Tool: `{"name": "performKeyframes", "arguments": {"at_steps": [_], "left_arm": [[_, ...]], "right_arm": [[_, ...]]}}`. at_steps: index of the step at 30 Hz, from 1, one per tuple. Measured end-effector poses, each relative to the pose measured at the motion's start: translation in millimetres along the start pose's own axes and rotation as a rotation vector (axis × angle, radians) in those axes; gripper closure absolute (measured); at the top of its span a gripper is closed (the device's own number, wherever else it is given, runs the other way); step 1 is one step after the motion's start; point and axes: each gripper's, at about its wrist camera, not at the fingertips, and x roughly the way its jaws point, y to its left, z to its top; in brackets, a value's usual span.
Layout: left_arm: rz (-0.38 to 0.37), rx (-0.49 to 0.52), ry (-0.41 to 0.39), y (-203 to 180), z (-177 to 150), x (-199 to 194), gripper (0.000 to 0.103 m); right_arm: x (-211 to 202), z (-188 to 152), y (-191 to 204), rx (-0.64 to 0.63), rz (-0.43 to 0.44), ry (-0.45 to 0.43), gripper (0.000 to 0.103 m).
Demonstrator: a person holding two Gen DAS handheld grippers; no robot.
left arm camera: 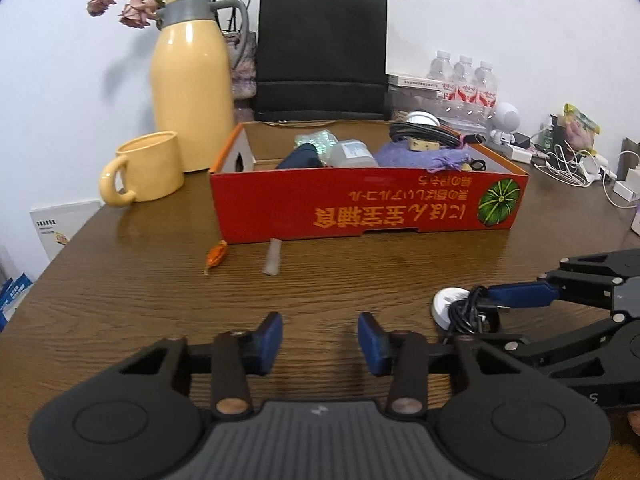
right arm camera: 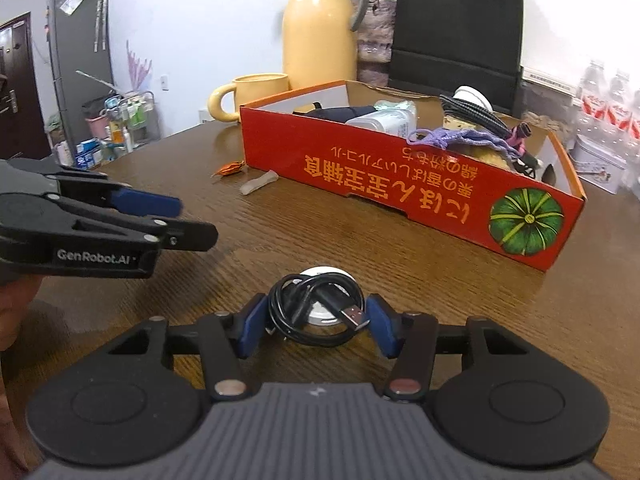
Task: Organize objects
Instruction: 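Grasp the black USB cable with the right gripper while the left gripper grasps the white round disc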
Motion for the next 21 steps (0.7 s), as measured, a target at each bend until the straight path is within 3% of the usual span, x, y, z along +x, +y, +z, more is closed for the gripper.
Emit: {"name": "performKeyframes", "arguments": {"at_steps": [6,12,16,21], "left_arm": [[-0.032,0.024,0.007,-10.4,12.6,11.0,0.066],[-0.120,0.051,0.037,-25.4,27.7,30.6,0.066],[-0.176,0.110,0.061,-36.8,30.7,44.7,0.076],[-0.139,0.227,0.017,-53.7,24.1,42.2,0.078]], "right_arm": [[1.5,-0.4,-2.5,-0.035,0.038,-0.006,0.048],[2.4,-0.3,-3.7,-0.063,0.057,-0.009,0.048],[2.8,-0.8,-4.3,-0.075,0.068,-0.012,0.049],[1.2,-2.0,-4.6,-0.084,0.067,-0.017,0.050]]}}
